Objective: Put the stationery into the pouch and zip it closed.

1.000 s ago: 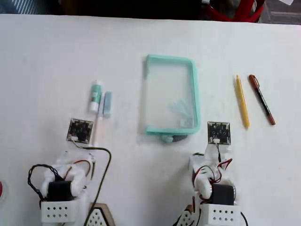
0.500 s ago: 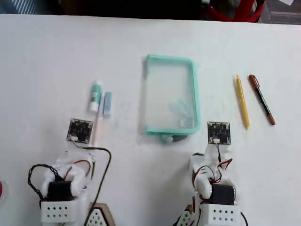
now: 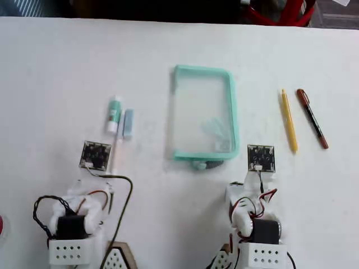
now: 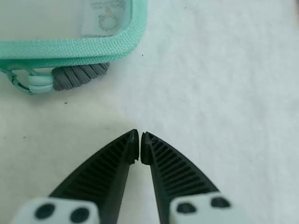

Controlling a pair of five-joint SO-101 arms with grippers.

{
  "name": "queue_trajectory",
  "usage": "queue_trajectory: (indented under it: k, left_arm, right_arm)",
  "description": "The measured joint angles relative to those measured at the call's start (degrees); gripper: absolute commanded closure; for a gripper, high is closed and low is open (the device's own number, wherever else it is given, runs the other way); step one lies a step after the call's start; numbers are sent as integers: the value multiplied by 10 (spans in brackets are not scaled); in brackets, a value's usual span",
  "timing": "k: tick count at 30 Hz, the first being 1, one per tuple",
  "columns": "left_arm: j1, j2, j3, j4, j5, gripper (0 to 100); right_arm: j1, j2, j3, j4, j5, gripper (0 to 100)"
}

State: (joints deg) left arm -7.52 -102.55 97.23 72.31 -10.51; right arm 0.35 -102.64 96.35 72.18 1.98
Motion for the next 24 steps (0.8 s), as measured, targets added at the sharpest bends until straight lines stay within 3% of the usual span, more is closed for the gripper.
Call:
queue_trajectory:
  k: [7,13,20,24]
  left_arm:
    - [0,0,-34,-133,0,973]
    - [19,0,-92,-182,0,973]
    - [139,-6,-83,-241,0,973]
    - [151,0,-25,-275,-49,976]
  right_arm:
    - [-19,0,0,-37,0,978]
    - [-69,0,0,-113,22,978]
    - [-69,0,0,-151,280,978]
    - [-69,0,0,-151,408,978]
